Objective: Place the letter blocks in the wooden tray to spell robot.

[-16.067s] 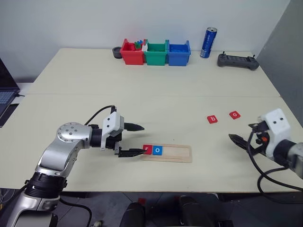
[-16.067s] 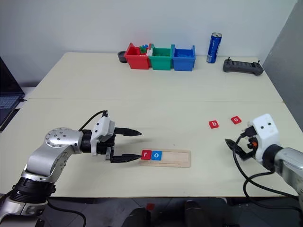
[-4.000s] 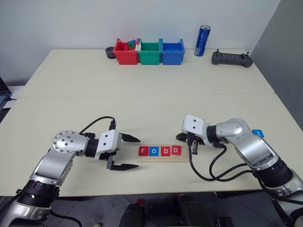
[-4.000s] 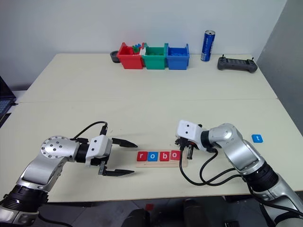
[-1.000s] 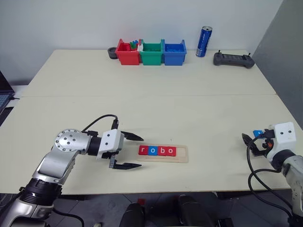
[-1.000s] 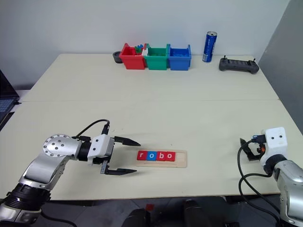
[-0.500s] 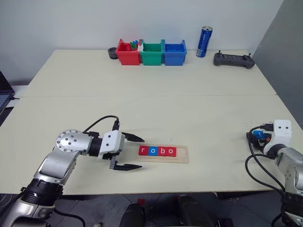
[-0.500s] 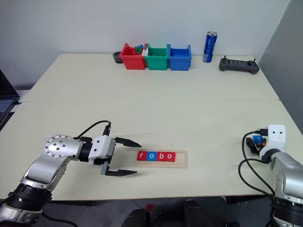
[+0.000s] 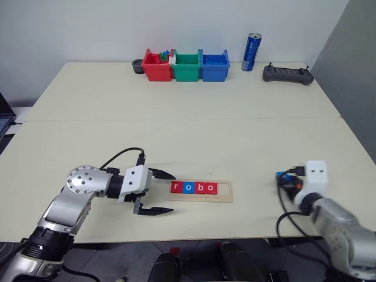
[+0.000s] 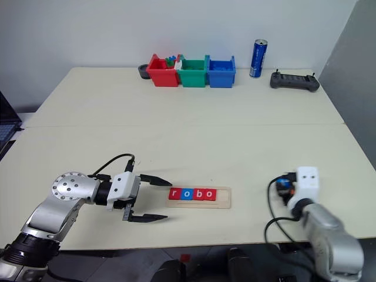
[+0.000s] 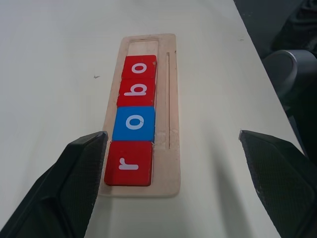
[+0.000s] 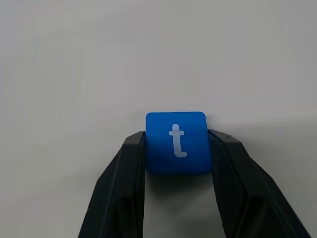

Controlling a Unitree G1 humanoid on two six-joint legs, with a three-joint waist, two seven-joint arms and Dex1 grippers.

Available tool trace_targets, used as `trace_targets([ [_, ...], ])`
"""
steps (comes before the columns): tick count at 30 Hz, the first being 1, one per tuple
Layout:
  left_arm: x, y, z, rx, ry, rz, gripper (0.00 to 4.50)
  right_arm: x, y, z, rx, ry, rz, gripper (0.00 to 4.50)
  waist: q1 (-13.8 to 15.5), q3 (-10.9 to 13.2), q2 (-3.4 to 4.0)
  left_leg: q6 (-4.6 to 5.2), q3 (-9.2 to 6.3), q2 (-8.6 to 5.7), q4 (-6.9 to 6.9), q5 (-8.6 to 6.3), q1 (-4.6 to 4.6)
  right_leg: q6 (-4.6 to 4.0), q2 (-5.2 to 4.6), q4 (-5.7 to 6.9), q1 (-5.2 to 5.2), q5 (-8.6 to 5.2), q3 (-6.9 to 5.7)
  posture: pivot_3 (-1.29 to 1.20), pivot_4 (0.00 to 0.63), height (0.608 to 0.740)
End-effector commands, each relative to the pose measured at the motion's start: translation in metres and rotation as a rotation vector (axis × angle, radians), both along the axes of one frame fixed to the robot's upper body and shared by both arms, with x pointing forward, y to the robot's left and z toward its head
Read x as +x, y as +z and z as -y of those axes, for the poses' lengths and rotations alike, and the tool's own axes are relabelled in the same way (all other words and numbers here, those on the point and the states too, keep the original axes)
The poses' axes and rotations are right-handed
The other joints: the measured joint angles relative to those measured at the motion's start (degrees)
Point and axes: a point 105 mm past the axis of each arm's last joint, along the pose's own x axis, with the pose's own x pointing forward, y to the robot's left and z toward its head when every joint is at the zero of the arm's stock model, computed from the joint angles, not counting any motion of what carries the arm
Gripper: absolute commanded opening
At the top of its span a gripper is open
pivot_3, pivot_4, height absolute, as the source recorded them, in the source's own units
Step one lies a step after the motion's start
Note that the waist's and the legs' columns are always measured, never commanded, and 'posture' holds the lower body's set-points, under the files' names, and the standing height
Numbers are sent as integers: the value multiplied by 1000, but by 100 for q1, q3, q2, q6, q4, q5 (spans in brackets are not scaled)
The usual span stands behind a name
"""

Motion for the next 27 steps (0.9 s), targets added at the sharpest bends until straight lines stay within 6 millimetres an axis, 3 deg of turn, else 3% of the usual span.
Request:
trace_targets([
  [1,-1,13,2,1,-32,41,4500,-10,5,-22,17,17,12,1446,2,0,0,0,1,-1,1,0,-1,3,-2,-3,0,-1,1,0,150,740],
  [7,2,18,5,8,-48,47,4500,-8,-3,-37,56,-10,0,1446,-3,0,-1,-1,3,-3,1,0,-1,26,-3,-6,0,-15,1,0,150,740],
  [9,2,18,5,10,-49,47,4500,-6,-3,-36,80,-40,8,2192,-24,0,-1,-1,3,-2,0,0,0,27,-2,-6,0,-16,1,0,150,740],
  [15,0,18,5,10,-44,49,4500,6,26,-23,101,-70,142,4368,-44,1,1,-1,4,-4,2,0,-3,26,-5,-6,-1,-15,3,0,150,740],
  [18,1,19,5,12,-39,50,4500,1,30,-25,89,66,130,4445,-40,1,1,-1,2,-4,0,0,-4,21,-5,-7,-1,-12,0,0,150,740],
  [20,2,19,4,14,-36,52,4500,-3,38,-32,79,253,140,4445,-45,3,4,-1,1,-4,-1,0,-4,5,-5,-8,-1,-3,0,0,150,740],
  [24,5,19,5,10,-32,56,4500,-11,41,-35,-125,690,119,4445,-47,11,12,0,11,-7,3,0,-3,29,-5,-12,0,-16,5,0,150,740],
  [27,5,18,5,8,-33,55,4500,-7,33,-24,-260,837,91,4445,-47,11,5,2,4,-5,2,-1,1,31,-1,-13,4,-16,0,0,150,740],
])
